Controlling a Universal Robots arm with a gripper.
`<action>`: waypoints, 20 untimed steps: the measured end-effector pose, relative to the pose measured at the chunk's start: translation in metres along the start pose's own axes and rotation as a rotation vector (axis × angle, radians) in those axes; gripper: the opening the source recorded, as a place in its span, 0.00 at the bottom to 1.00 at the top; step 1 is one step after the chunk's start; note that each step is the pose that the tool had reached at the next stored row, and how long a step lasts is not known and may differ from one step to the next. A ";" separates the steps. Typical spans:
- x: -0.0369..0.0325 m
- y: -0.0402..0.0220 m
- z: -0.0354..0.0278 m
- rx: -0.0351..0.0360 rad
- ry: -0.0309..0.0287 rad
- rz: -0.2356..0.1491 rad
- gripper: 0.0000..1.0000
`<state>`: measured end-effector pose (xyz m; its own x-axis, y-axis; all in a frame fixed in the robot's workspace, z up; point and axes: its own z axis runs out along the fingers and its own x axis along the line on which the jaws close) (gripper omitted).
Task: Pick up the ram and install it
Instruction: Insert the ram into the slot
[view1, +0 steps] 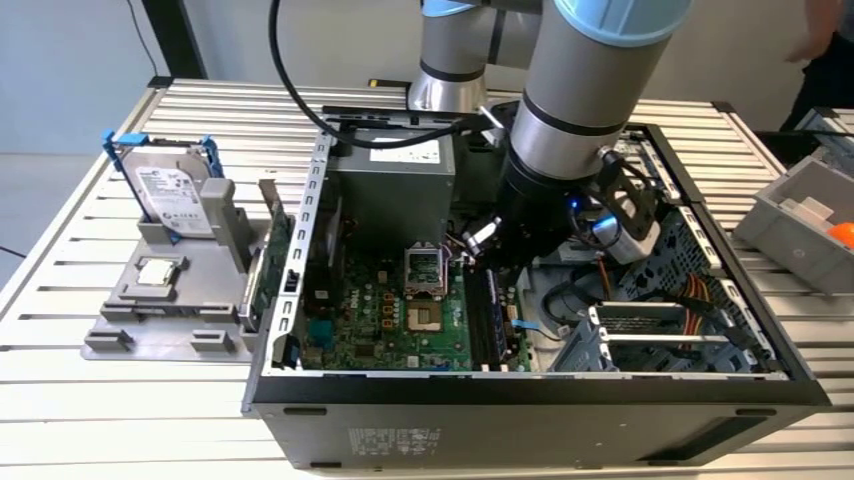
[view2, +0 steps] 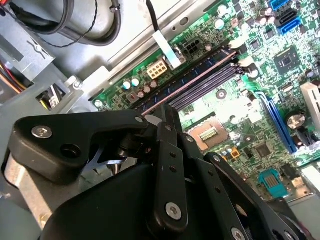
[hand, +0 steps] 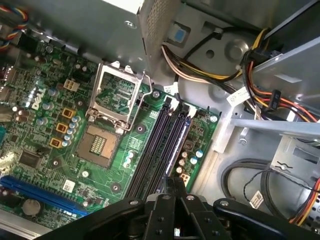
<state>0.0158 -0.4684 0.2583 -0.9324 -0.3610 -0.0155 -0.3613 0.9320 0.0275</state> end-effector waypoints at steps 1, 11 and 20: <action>0.0000 0.0000 0.0000 -0.0001 0.0002 -0.006 0.00; -0.0005 0.0000 0.0001 -0.0030 0.0014 -0.076 0.00; -0.0019 -0.0005 0.0001 -0.0316 -0.0084 -0.149 0.00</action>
<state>0.0177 -0.4682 0.2582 -0.8682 -0.4952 -0.0302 -0.4962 0.8664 0.0557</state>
